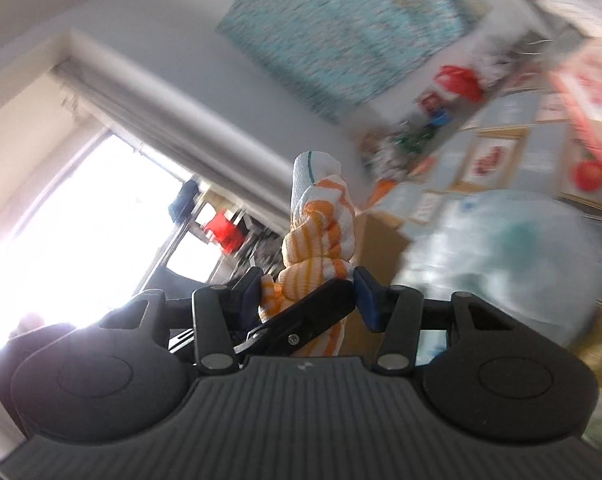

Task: Organize soft objects
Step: 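Carry the striped cloth with the right gripper into the box and release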

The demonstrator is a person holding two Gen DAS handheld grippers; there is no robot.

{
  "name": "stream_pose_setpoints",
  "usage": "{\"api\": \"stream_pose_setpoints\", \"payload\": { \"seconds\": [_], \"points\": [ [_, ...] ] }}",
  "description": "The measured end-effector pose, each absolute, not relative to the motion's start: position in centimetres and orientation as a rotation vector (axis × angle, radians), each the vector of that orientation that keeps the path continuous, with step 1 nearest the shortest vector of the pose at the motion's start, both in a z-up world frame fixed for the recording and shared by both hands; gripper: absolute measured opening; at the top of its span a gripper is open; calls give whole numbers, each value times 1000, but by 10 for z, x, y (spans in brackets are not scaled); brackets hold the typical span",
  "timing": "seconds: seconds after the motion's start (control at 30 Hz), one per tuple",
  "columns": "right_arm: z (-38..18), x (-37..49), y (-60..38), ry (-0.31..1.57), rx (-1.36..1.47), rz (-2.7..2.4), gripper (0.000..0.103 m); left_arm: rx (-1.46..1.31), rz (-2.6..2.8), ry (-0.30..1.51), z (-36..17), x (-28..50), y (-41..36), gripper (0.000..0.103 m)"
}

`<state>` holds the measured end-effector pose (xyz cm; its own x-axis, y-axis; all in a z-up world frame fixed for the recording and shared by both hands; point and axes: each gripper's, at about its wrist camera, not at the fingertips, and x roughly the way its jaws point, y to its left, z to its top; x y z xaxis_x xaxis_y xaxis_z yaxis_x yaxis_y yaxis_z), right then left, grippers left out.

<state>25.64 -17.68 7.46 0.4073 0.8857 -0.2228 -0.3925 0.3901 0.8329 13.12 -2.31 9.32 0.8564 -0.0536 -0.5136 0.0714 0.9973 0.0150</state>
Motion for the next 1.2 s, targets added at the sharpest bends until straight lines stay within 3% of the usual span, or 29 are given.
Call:
{"api": "stream_pose_setpoints", "payload": {
  "seconds": [0.27,0.63,0.9,1.0,1.2],
  "points": [
    [92,257,-43,950,630,1144,49,-18,107,627,108,94,72,44],
    [31,230,115,1362,380,1225,50,-125,271,911,45,61,185,44],
    [-13,214,175,1525,237,1189,50,-132,306,1074,10,45,222,45],
    [-26,213,185,1566,220,1155,51,-116,312,1074,13,41,225,56],
    [-36,217,187,1582,261,1138,52,-124,319,1029,20,23,221,63]
  ]
}}
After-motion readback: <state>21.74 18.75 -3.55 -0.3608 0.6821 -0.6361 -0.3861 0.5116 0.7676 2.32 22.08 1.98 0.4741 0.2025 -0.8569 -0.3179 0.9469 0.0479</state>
